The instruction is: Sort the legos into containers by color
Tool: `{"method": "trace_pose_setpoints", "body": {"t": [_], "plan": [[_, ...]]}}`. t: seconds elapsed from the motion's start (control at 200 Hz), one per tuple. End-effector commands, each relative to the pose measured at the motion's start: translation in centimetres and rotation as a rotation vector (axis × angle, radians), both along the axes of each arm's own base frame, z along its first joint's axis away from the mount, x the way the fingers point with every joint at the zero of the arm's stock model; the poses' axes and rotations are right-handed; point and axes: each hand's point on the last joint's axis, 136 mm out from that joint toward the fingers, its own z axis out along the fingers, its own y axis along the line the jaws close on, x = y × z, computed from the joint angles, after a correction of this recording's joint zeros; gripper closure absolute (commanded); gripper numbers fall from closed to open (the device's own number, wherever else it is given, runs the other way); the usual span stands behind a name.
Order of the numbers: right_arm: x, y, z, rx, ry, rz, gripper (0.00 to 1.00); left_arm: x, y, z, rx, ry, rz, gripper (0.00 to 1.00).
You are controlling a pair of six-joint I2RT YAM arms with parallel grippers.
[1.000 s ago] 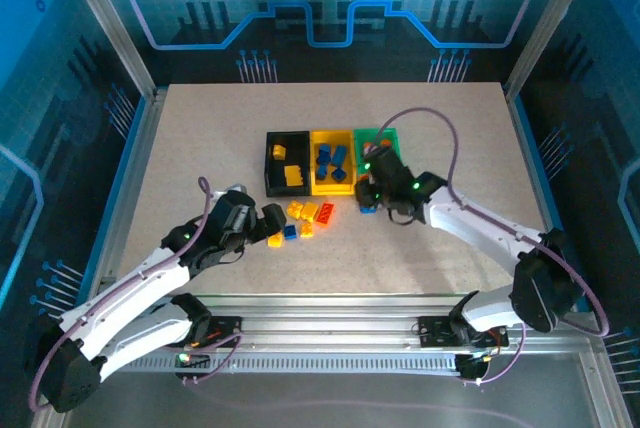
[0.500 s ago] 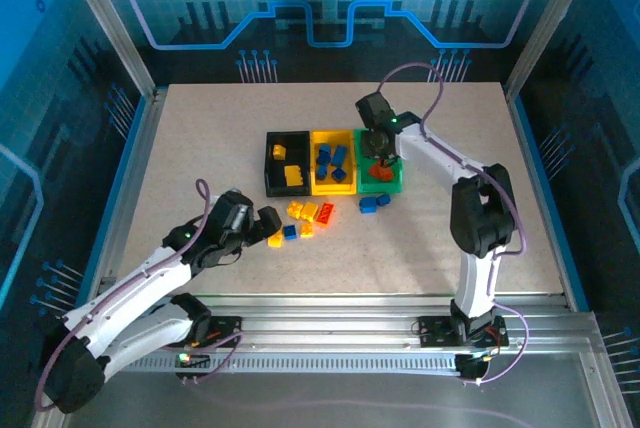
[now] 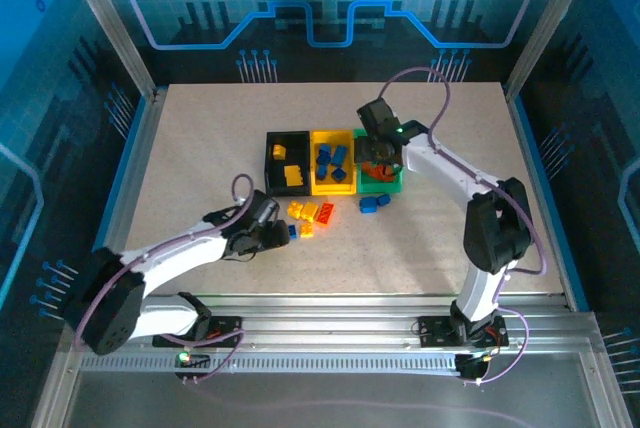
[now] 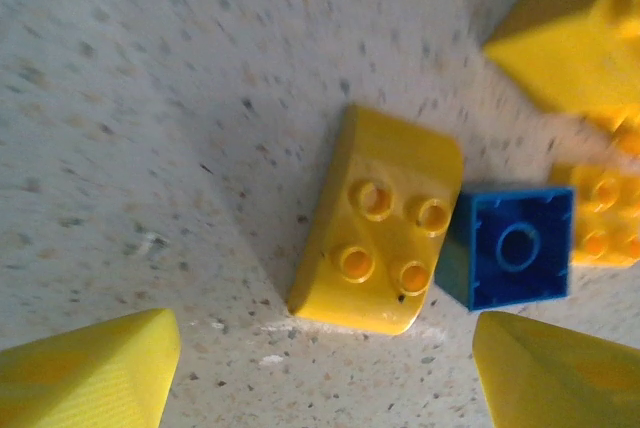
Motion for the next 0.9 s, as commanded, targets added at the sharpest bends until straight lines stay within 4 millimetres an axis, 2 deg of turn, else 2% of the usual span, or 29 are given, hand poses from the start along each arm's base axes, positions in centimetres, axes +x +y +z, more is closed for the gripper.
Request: {"method": "trace_pose_setpoints", "body": {"t": [0.0,0.125,0.25,0.505,0.66,0.81,0.895], "plan": [[-0.8,-0.4,-0.2,0.020,-0.007,-0.020,0.21,0.5,-1.6,0.6,0.045,-0.048,-0.100,0.20],[-1.4,-0.9,-0.7,0.033,-0.007,-0.031,0.21,-0.7,-1.1,-0.3,0.078,-0.031,-0.111,0.21],[-1.4,-0.8,-0.6,0.043,-0.012,-0.030,0.21,-0.9,0.0,-1.5,0.140,-0.003,-0.098,0.28],[-1.4,-0.9,0.0,0.054,-0.026,-0.034,0.21,2.0,0.1,-2.6,0.161,-0.008,-0.069,0.33],[-1.7,-1.1,0.1,0.052,-0.030,-0.036,0.21,3.6,-0.7,-2.4,0.167,-0.037,-0.086,0.43],[-1.9,-1.1,0.1,0.060,-0.032,-0.034,0.21,3.9,-0.5,-2.5,0.189,-0.032,-0.082,0.55],[-2.0,-1.1,0.1,0.067,-0.033,-0.030,0.21,3.9,-0.4,-2.6,0.198,-0.035,-0.086,0.53]]}}
